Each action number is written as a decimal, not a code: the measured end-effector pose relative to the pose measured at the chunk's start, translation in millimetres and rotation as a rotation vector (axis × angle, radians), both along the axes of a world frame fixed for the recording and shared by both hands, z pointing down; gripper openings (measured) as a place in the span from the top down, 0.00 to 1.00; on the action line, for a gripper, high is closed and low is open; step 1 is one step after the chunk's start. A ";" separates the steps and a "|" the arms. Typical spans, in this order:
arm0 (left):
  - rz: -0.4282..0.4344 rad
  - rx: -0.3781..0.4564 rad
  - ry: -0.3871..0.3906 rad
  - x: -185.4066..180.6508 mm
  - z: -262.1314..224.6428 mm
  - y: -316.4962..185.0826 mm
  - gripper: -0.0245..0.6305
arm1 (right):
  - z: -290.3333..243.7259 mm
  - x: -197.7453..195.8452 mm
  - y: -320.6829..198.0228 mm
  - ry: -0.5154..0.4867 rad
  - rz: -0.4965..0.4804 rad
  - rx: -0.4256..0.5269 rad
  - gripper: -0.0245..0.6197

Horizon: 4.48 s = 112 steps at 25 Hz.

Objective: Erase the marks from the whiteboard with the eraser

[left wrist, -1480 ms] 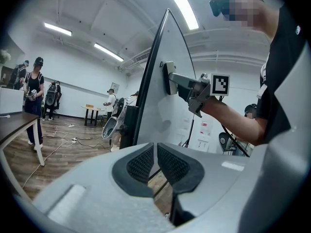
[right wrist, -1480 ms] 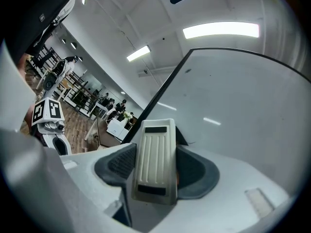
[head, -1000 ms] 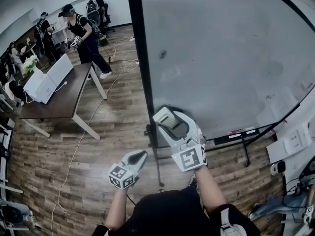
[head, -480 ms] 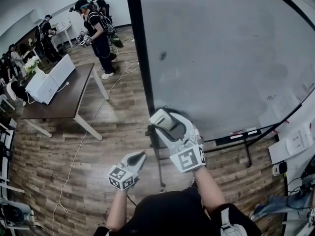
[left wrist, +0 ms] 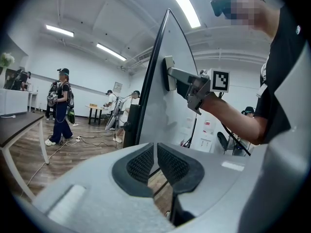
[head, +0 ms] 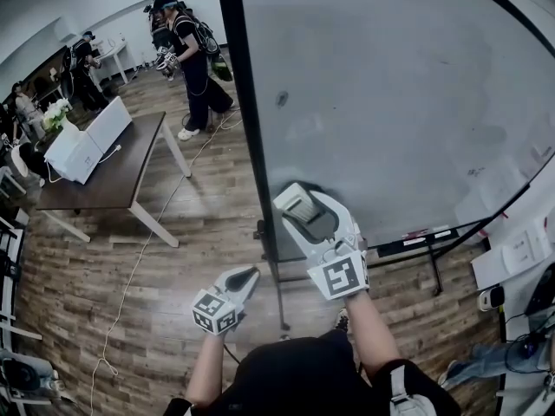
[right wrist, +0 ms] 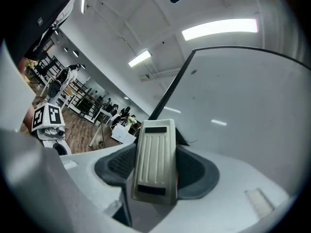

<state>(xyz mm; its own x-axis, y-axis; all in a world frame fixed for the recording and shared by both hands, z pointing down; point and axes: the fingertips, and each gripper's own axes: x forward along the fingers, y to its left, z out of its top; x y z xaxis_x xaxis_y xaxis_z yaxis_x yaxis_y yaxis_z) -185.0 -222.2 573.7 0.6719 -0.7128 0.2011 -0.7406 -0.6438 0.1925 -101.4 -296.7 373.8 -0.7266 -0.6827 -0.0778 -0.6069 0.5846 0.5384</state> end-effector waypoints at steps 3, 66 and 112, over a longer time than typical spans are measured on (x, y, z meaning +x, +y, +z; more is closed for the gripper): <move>0.001 -0.002 -0.002 1.4 0.1 1.6 0.91 | -2.5 13.1 -1.7 -0.007 0.024 0.005 0.57; -0.021 -0.019 0.000 -24.2 8.6 6.7 0.91 | 15.6 -38.2 1.6 -0.062 -0.002 -0.081 0.57; -0.029 -0.012 0.003 -24.2 5.6 22.8 0.91 | 7.2 -18.8 2.1 -0.138 0.012 -0.155 0.57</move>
